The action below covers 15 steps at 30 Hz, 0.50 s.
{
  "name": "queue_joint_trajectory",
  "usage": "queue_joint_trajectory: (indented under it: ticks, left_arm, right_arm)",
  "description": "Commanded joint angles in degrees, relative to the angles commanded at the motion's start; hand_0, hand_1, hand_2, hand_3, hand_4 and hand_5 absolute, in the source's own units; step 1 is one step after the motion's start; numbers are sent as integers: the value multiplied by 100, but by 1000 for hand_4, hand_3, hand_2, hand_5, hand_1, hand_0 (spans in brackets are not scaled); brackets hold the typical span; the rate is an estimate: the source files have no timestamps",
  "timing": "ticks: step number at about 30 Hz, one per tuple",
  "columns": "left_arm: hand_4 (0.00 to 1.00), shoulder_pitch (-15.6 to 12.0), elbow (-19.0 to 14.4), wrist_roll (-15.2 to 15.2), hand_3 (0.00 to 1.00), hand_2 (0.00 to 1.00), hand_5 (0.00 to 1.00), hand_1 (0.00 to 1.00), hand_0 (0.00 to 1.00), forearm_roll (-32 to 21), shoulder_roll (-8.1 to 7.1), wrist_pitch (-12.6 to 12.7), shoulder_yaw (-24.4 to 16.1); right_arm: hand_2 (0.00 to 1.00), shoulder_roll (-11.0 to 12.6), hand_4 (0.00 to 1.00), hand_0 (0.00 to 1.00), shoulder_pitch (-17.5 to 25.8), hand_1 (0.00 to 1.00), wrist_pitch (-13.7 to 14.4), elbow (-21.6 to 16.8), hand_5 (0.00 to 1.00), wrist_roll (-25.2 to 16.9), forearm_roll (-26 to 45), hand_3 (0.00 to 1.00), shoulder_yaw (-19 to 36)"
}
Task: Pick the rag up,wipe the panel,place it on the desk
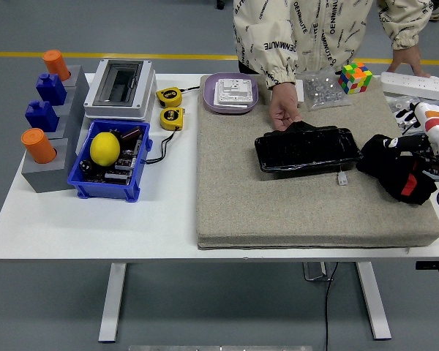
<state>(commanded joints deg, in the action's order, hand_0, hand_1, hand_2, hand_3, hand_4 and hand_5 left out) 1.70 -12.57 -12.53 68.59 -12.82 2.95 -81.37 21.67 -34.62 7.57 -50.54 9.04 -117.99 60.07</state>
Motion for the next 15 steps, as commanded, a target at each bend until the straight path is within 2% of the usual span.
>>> queue_joint_trajectory:
  ticks: [15]
  left_arm:
    - [612, 4, -3, 1, 572, 681, 506, 658, 635, -8, -15, -1, 10]
  right_arm:
    - [685, -7, 998, 573, 12, 599, 3, -3, 551, 3, -6, 704, 26]
